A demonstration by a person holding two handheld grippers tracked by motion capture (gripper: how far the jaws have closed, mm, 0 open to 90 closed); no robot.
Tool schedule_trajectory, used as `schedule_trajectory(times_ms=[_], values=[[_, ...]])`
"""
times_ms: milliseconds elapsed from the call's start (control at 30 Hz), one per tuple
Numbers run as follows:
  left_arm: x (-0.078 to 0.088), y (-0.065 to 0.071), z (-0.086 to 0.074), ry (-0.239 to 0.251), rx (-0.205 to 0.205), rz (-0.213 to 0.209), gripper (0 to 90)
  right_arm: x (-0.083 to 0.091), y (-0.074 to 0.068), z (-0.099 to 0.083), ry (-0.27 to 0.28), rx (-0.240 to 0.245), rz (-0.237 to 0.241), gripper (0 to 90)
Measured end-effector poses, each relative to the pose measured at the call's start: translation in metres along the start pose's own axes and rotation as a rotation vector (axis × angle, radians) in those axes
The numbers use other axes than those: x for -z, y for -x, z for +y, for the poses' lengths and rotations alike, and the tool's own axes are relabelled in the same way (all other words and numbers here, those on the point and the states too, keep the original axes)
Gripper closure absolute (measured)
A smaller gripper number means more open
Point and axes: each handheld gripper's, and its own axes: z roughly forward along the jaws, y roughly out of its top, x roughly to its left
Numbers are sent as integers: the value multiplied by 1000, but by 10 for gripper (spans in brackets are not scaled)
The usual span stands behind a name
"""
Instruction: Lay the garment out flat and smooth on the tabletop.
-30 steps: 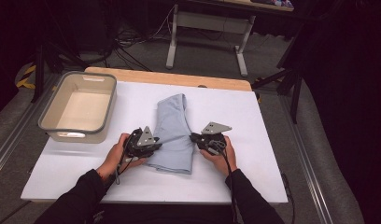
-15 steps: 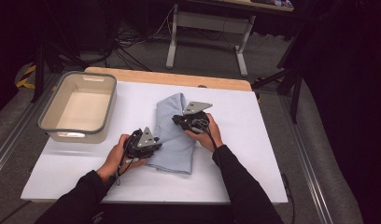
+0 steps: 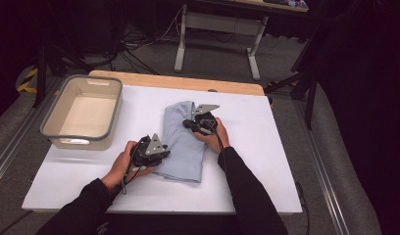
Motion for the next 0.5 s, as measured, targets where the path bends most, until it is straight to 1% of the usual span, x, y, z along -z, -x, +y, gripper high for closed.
schedule_trajectory(times_ms=[33,67,133,167,233,267,333,367,500], values=[[0,0,0,-1,-3,1,731,-2,0,2,-15,13,-16,872],[0,0,0,-5,-8,2,732,-3,1,2,-19,16,-22,868],[0,2,1,-14,-15,8,733,-6,6,3,-23,9,-40,860],[0,2,2,-14,-21,13,733,-7,8,3,-22,1,-43,860],[0,3,2,-17,-28,17,735,-9,15,1,-15,-43,-38,861],[1,3,2,-17,-30,19,735,-9,16,2,-13,-48,-40,867],[1,3,2,-16,-25,16,735,-10,16,3,-22,-34,-77,892],[1,3,2,-16,-25,17,735,-11,16,4,-21,-39,-89,899],[2,3,2,-18,-31,15,735,-13,16,6,-33,-42,-111,900]])
